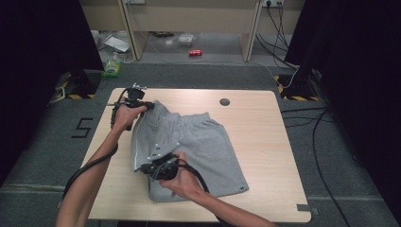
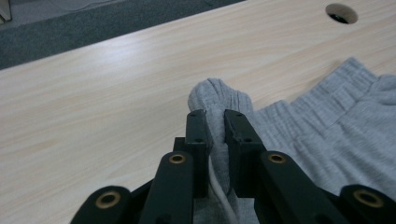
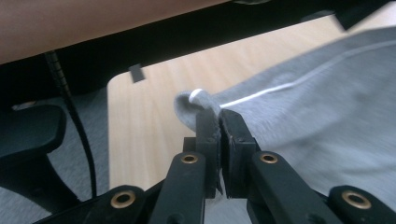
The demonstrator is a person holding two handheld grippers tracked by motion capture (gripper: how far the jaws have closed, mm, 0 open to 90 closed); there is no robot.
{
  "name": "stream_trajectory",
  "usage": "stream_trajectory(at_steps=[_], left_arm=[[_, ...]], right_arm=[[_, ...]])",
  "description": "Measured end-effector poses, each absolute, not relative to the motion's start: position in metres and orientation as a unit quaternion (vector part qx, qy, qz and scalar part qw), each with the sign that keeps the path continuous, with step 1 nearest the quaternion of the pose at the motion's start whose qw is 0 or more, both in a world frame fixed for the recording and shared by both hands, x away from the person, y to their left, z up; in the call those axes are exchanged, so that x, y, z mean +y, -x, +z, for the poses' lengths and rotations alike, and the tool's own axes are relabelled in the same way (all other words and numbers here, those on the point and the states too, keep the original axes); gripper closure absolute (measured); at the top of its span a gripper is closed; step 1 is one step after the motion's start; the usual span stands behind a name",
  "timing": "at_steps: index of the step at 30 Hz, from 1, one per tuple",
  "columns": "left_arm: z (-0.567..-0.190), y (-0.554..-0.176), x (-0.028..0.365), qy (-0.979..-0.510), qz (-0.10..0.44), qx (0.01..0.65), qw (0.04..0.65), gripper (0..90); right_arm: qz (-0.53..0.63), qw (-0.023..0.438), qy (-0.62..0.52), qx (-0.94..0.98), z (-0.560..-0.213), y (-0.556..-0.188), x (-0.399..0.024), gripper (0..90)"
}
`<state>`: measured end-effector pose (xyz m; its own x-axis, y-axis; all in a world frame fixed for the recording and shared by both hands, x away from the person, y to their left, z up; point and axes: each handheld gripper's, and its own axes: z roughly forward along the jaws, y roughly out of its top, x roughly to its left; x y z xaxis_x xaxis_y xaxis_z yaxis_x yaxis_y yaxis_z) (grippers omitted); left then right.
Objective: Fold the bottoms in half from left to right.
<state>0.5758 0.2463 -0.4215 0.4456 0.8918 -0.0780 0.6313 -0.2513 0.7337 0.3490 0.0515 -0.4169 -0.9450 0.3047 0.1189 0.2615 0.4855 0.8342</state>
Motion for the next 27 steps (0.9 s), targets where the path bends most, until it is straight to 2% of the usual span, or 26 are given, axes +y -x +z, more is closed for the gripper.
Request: stream_trajectory(at_steps=[1, 7, 27], left_arm=[[-0.419, -0.576, 0.243, -0.771, 0.181, 0.492, 0.362, 79.8], [-0.406, -0.579, 0.218, -0.772, 0.18, 0.485, 0.37, 79.8], [-0.391, -0.587, 0.132, -0.792, 0.168, 0.441, 0.387, 79.8]], right_arm=[[0.486, 0.029, -0.178, 0.855, -0.415, -0.35, 0.034, 86.7], [0.5, 0.035, -0.208, 0.84, -0.418, -0.35, -0.006, 86.7], [0.539, 0.051, -0.269, 0.797, -0.423, -0.322, -0.102, 86.7]])
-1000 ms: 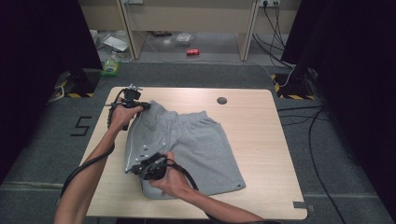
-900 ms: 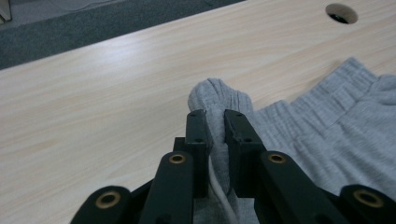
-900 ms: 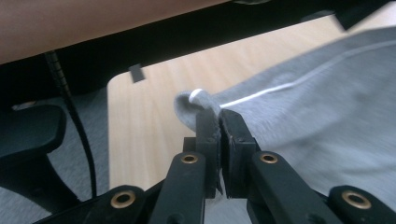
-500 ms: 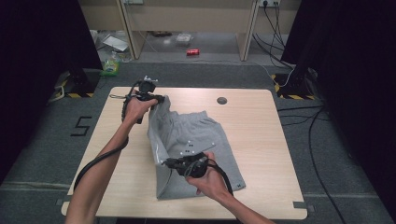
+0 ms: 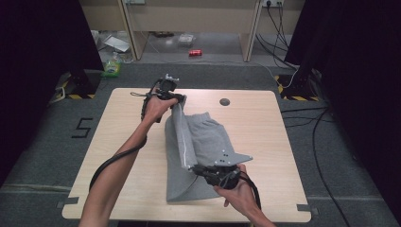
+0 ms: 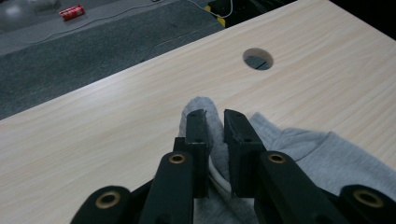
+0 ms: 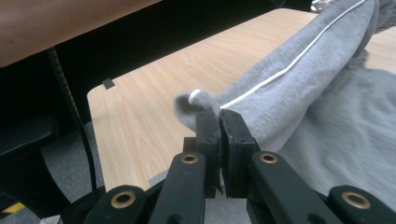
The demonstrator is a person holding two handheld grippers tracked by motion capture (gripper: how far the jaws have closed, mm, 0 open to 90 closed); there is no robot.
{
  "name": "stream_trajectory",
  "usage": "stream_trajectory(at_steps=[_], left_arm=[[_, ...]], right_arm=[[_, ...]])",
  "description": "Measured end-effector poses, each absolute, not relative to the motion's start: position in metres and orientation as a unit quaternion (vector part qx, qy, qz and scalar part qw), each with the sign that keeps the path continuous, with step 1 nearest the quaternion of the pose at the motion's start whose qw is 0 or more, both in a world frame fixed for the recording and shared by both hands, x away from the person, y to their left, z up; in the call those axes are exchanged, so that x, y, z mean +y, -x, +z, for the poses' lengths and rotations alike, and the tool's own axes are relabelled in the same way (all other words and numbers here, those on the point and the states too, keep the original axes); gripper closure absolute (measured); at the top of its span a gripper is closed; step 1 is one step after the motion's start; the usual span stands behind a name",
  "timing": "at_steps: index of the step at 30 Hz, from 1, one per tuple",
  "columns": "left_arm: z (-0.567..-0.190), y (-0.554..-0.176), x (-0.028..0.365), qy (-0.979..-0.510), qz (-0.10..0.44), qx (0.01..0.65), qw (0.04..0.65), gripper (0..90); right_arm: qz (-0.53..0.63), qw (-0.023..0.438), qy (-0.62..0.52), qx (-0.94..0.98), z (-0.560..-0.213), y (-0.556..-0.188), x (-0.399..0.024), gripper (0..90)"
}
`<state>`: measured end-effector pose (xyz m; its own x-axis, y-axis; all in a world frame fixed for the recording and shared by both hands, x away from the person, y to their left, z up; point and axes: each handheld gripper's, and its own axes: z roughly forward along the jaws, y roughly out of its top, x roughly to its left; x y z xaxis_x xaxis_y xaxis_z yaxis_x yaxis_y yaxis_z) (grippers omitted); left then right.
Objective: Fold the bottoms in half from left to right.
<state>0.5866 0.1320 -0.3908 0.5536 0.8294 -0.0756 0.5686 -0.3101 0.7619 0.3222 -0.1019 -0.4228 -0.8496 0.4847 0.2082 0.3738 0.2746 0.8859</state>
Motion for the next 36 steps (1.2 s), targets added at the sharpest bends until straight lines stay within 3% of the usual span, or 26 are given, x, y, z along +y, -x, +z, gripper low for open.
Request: stream_trajectory(at_steps=[11, 25, 26, 36], left_arm=[[-0.401, -0.591, 0.072, -0.809, 0.153, 0.417, 0.384, 79.6], [-0.422, -0.596, 0.043, -0.808, 0.128, 0.423, 0.39, 77.2], [-0.424, -0.596, 0.042, -0.808, 0.127, 0.423, 0.39, 70.4], [-0.42, -0.591, 0.046, -0.802, 0.116, 0.417, 0.412, 67.4]], right_arm=[[0.548, 0.063, -0.317, 0.771, -0.432, -0.308, -0.152, 86.7], [0.541, 0.068, -0.356, 0.759, -0.458, -0.3, -0.183, 86.2], [0.538, 0.071, -0.36, 0.759, -0.461, -0.301, -0.188, 83.9], [0.519, 0.083, -0.372, 0.765, -0.465, -0.302, -0.194, 73.4]])
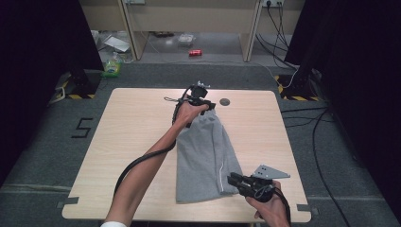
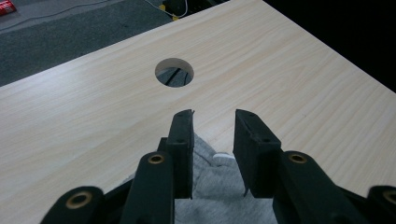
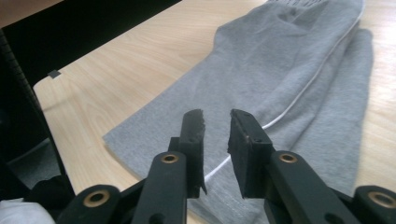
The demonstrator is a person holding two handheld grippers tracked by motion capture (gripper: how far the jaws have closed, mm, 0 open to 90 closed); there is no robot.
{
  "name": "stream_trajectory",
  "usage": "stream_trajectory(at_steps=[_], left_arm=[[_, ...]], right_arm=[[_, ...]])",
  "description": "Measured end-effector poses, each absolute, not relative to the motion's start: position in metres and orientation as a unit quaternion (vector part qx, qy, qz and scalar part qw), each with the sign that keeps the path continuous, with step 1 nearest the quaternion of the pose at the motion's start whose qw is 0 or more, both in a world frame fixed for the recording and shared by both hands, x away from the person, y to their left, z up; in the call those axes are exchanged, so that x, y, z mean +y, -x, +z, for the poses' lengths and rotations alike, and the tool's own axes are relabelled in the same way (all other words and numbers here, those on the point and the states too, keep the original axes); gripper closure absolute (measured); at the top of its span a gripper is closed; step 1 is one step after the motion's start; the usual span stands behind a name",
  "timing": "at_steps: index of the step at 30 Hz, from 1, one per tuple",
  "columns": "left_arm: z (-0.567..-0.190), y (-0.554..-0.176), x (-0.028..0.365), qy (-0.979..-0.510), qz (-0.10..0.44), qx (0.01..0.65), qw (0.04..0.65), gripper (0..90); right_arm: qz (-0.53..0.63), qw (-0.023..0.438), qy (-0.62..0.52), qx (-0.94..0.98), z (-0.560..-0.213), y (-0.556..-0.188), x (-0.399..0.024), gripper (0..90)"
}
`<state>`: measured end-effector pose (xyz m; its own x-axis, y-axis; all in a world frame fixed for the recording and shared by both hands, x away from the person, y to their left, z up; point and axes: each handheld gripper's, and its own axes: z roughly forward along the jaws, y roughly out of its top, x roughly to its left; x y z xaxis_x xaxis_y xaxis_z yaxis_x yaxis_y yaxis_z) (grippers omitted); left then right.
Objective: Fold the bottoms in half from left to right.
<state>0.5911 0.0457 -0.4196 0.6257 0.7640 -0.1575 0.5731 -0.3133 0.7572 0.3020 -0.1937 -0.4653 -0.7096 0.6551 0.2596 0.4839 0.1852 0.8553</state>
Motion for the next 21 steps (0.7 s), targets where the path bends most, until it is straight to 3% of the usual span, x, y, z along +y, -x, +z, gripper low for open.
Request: stream_trajectory(at_steps=[8, 21], left_arm=[[-0.421, -0.588, 0.068, -0.803, 0.132, 0.424, 0.398, 66.9], [-0.446, -0.585, 0.102, -0.797, 0.13, 0.448, 0.384, 64.6]], right_arm=[[0.48, 0.113, -0.384, 0.781, -0.465, -0.33, -0.181, 58.0], [0.392, 0.121, -0.431, 0.804, -0.493, -0.377, -0.14, 48.5]])
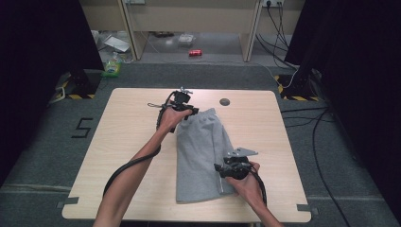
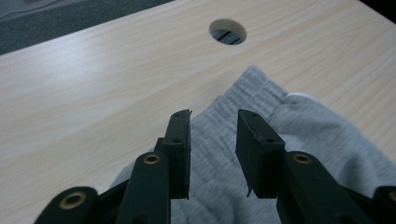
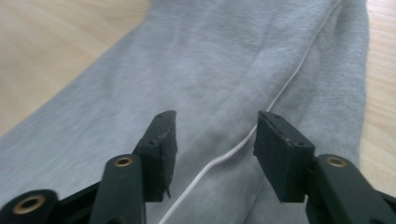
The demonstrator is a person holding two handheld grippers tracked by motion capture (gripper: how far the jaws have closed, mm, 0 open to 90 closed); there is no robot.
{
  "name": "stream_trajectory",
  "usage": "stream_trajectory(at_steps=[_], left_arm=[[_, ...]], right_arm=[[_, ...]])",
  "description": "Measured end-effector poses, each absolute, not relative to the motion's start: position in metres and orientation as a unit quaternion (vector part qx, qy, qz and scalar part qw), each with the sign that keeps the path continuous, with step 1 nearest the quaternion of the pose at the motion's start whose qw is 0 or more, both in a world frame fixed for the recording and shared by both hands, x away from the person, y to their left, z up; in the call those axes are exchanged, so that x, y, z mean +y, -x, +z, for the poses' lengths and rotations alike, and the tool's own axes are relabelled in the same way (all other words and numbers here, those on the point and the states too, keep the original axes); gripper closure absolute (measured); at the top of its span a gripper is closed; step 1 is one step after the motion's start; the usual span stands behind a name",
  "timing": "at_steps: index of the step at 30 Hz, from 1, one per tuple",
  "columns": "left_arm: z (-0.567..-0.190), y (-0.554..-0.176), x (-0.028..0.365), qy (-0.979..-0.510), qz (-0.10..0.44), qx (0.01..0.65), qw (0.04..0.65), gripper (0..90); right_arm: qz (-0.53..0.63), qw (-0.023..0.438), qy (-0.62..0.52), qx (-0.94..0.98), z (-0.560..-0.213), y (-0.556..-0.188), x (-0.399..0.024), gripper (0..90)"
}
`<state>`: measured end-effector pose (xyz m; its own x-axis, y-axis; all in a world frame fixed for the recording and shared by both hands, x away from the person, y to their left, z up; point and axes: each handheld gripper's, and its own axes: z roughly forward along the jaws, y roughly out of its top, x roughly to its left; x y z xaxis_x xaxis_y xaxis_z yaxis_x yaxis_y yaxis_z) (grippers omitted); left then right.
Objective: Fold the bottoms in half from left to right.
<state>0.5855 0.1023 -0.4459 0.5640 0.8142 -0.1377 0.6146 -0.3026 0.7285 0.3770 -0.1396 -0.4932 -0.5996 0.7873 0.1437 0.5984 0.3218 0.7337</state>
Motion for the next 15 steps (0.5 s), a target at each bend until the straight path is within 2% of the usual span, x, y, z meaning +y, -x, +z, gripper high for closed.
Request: stream_trajectory(at_steps=[2, 3, 6, 7, 9, 15], left_arm=[[-0.449, -0.585, 0.107, -0.796, 0.13, 0.451, 0.382, 64.5], [-0.45, -0.585, 0.109, -0.796, 0.132, 0.452, 0.38, 63.9], [-0.453, -0.584, 0.117, -0.795, 0.132, 0.455, 0.379, 63.3], [-0.453, -0.584, 0.117, -0.795, 0.132, 0.455, 0.379, 63.2], [-0.453, -0.584, 0.121, -0.795, 0.133, 0.455, 0.378, 63.0], [-0.456, -0.584, 0.125, -0.795, 0.133, 0.458, 0.376, 62.8]], right_arm=[[0.387, 0.121, -0.432, 0.806, -0.495, -0.381, -0.138, 51.1], [0.372, 0.124, -0.432, 0.812, -0.498, -0.386, -0.135, 60.5], [0.363, 0.136, -0.408, 0.827, -0.497, -0.389, -0.139, 80.6], [0.363, 0.136, -0.408, 0.827, -0.497, -0.389, -0.139, 80.6], [0.371, 0.136, -0.406, 0.824, -0.493, -0.387, -0.146, 86.8], [0.408, 0.141, -0.44, 0.787, -0.479, -0.384, -0.187, 87.8]])
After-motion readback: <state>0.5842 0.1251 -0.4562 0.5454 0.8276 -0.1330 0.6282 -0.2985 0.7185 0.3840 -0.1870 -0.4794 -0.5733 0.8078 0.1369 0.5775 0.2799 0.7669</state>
